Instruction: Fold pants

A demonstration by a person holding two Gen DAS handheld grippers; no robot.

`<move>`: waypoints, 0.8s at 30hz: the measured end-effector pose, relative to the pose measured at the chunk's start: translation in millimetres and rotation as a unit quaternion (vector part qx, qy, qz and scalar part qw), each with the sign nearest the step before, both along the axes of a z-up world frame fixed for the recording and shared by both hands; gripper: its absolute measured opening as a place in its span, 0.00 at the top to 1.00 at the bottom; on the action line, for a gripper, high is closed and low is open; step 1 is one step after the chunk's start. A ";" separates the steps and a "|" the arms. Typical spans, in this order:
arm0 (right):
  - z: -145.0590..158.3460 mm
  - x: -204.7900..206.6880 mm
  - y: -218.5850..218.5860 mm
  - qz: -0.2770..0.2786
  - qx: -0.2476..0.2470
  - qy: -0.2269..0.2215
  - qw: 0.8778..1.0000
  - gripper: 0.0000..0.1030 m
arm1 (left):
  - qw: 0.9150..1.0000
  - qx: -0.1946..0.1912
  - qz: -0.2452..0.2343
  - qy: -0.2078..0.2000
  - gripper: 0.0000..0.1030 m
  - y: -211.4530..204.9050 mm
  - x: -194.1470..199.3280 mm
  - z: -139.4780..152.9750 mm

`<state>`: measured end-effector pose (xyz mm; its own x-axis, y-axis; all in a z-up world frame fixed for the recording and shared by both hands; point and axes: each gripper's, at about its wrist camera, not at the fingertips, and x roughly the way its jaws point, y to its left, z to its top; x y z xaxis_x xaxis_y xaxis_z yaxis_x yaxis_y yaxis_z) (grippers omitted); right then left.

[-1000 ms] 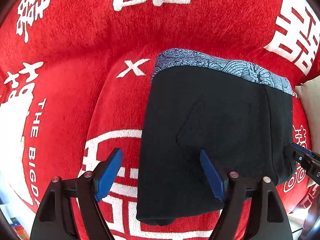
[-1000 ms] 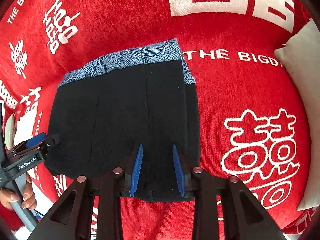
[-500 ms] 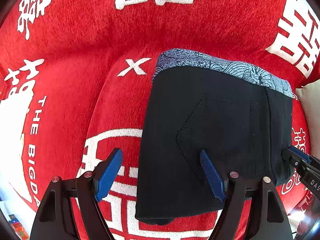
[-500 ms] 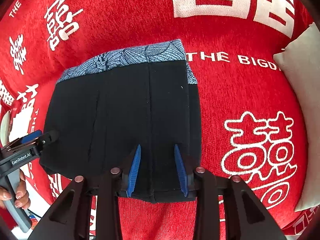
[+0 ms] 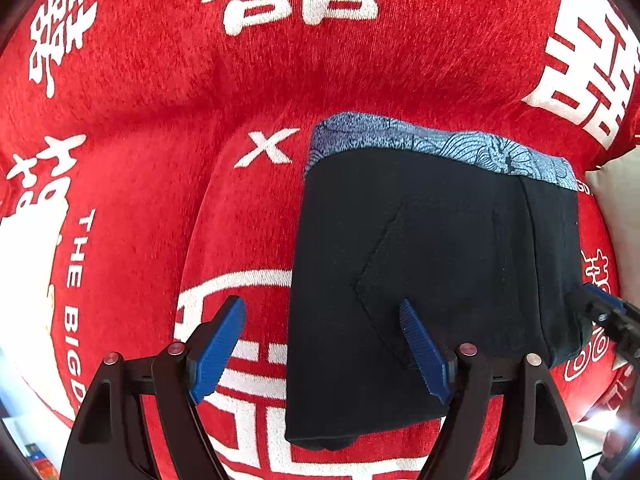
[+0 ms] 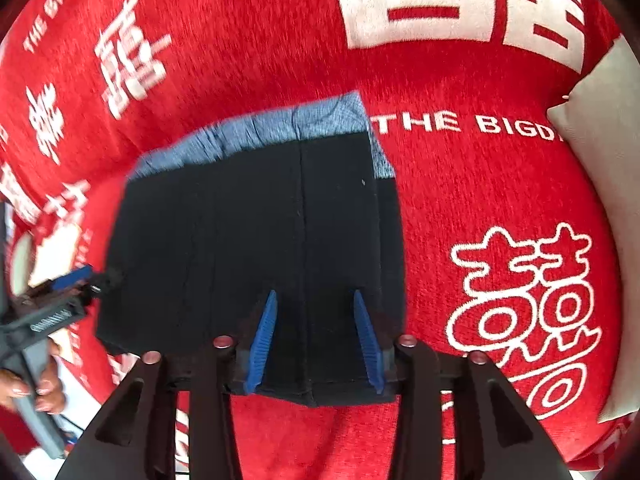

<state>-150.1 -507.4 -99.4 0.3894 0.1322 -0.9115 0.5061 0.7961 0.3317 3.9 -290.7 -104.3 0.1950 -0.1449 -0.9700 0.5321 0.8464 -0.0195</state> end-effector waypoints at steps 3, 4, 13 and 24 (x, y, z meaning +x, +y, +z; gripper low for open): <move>7.2 -10.1 -17.6 -0.023 0.009 -0.023 0.999 0.28 | 1.000 -0.017 -0.005 0.000 0.22 2.9 7.9 4.3; 7.1 -14.3 -28.0 -0.031 0.014 -0.027 0.999 0.27 | 1.000 -0.024 -0.007 0.001 0.22 3.8 12.3 5.8; -41.6 -23.8 -84.6 -0.064 0.175 -0.026 0.982 0.27 | 0.991 -0.088 -0.052 0.083 0.22 0.2 50.2 -15.7; -87.1 -4.9 -86.0 -0.005 0.286 -0.050 0.957 0.27 | 0.956 -0.177 -0.037 0.232 0.05 5.7 77.1 -65.6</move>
